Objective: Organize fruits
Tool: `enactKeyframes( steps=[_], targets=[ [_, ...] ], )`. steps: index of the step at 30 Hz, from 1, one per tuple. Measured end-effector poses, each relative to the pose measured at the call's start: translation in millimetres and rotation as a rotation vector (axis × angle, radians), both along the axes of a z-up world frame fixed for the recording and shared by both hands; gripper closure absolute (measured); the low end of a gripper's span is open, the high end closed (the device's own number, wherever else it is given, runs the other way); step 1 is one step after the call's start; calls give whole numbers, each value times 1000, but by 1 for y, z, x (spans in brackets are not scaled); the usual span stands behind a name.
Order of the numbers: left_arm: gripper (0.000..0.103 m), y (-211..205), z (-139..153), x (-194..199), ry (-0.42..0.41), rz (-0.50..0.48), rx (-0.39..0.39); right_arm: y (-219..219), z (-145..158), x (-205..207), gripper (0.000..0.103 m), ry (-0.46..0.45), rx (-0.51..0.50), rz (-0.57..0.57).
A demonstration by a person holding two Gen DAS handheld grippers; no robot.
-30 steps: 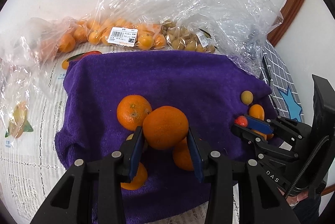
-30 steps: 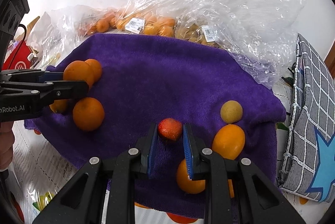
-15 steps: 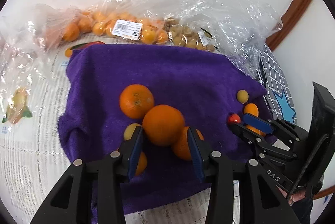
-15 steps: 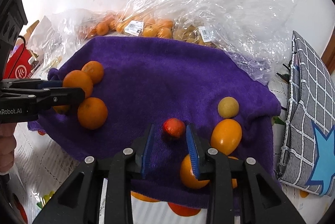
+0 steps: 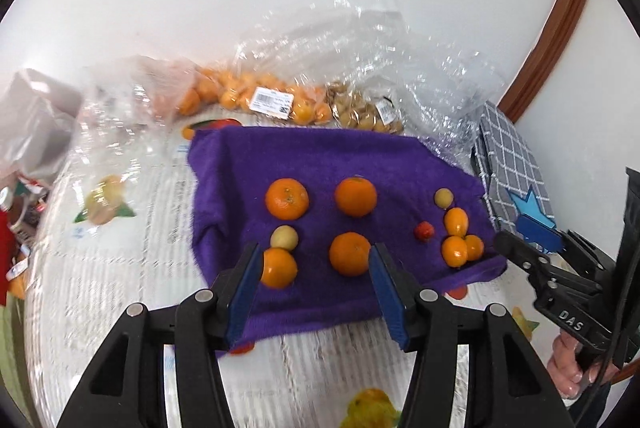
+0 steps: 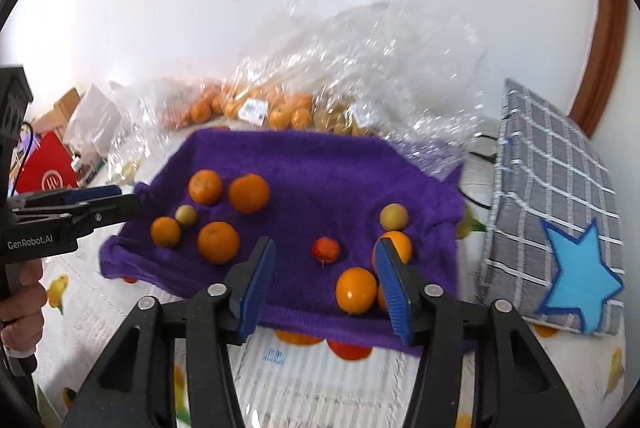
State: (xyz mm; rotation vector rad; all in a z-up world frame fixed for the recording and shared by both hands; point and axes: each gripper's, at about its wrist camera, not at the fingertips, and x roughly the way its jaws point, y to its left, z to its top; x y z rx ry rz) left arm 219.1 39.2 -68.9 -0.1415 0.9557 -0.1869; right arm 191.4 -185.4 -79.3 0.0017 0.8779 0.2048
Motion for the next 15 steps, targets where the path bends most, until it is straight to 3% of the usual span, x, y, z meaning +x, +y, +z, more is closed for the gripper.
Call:
enactKeyframes(
  steps=[13, 15],
  targets=[
    [26, -10, 43, -87, -110, 75, 62, -17, 63, -90, 43, -31, -16, -75],
    [24, -13, 48, -100, -133, 83, 81, -21, 68, -101, 26, -41, -17, -89]
  ],
)
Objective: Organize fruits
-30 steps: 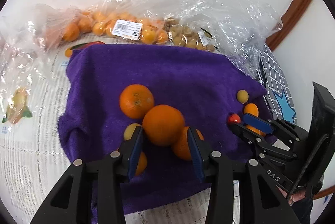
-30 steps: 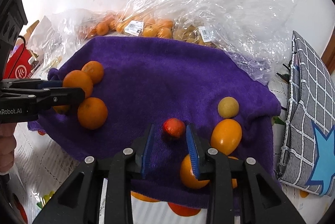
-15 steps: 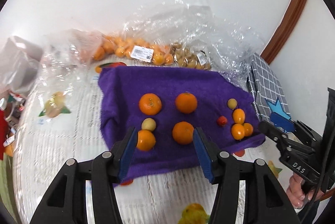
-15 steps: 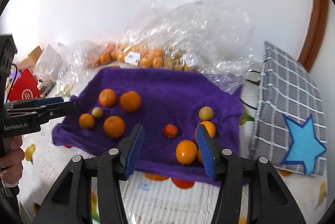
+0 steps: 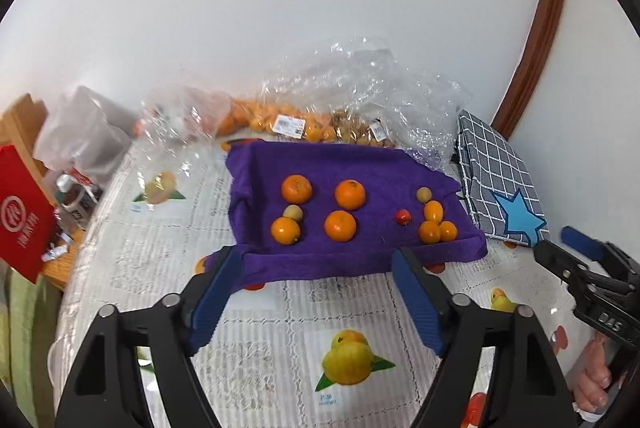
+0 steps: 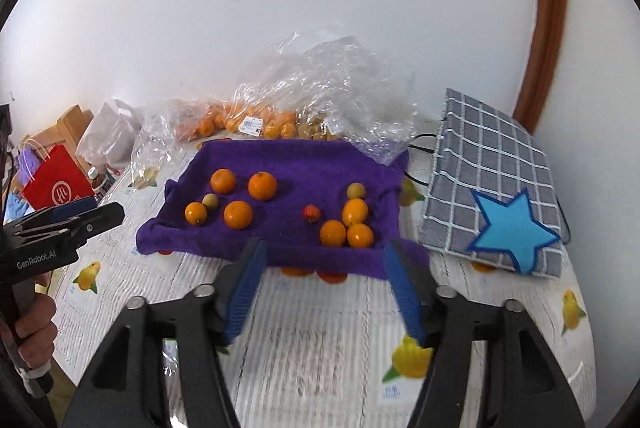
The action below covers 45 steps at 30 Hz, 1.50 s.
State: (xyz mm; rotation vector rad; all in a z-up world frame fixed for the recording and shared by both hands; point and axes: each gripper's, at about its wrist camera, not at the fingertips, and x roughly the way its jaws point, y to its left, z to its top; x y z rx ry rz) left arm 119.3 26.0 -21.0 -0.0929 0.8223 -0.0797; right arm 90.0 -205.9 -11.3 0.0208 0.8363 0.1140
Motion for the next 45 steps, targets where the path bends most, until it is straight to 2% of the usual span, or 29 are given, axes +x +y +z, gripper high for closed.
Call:
enactKeyframes(
  steps=[2, 6, 19, 45],
  targets=[
    [22, -1, 4, -12, -4, 8, -2, -1, 6, -12, 15, -24, -7, -10],
    [18, -5, 8, -29, -11, 12, -4, -8, 18, -38, 6, -64, -6, -30],
    [18, -16, 20, -59, -55, 28, 41, -16, 33, -74, 5, -93, -17, -59],
    [18, -28, 30, -69, -76, 20, 76, -29, 39, -86, 5, -108, -9, -105]
  ],
)
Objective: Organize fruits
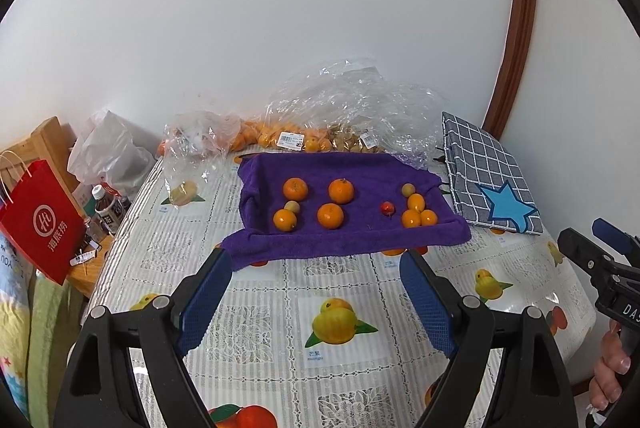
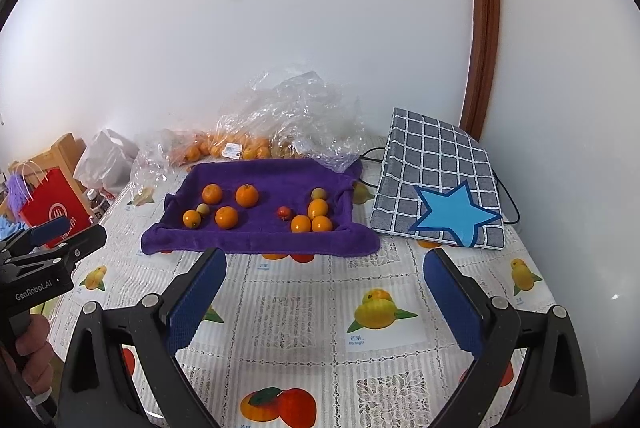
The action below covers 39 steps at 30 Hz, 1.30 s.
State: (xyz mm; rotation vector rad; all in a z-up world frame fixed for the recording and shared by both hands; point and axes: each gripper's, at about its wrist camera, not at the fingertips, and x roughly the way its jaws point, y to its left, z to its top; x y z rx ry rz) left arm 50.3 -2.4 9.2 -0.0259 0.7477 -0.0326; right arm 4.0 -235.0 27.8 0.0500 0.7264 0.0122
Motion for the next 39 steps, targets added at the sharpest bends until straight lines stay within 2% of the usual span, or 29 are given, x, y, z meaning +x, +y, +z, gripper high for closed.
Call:
enactKeyframes(
  steps=[39],
  targets=[
    [18, 1, 3, 0, -2, 3, 2, 1, 4, -2, 5, -9, 14, 7]
  ],
)
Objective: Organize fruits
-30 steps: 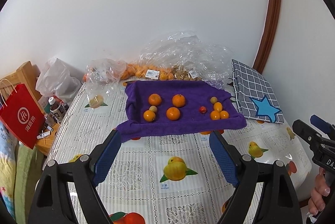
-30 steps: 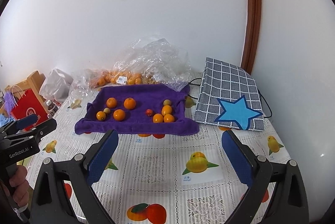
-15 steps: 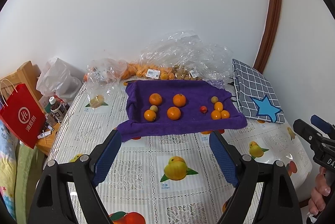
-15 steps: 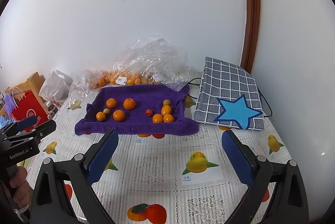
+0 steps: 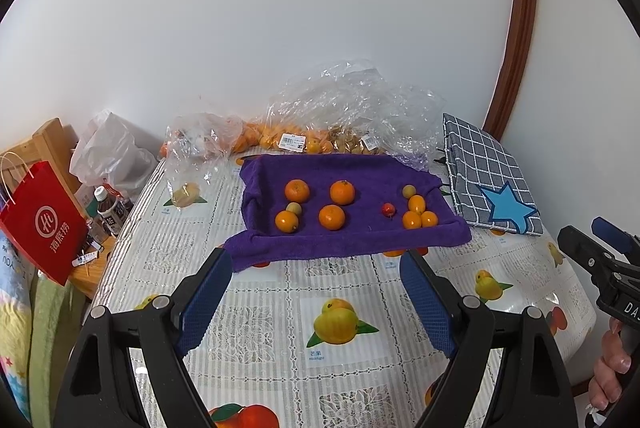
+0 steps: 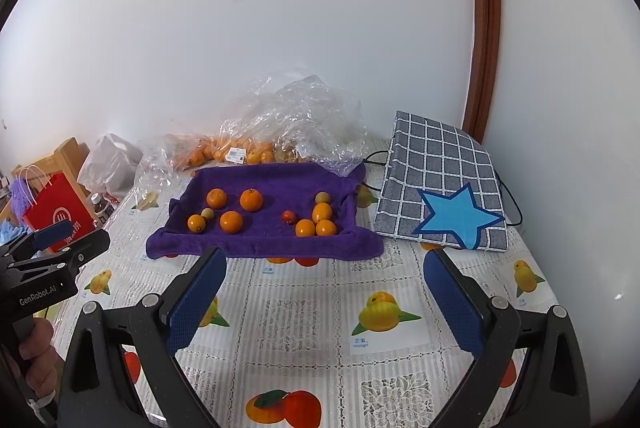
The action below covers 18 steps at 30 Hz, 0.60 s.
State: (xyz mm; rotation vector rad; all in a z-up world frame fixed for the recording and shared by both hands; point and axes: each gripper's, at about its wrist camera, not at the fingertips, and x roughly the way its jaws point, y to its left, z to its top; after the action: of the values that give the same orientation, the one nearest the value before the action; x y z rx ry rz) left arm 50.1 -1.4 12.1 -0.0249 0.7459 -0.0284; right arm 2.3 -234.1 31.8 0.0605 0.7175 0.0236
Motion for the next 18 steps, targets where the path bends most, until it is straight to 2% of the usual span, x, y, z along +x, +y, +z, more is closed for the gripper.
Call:
enactKeyframes(
  steps=[18],
  targets=[
    [18, 3, 0, 3, 1, -1, -7, 4, -4, 2, 5, -1, -2, 17]
  ],
)
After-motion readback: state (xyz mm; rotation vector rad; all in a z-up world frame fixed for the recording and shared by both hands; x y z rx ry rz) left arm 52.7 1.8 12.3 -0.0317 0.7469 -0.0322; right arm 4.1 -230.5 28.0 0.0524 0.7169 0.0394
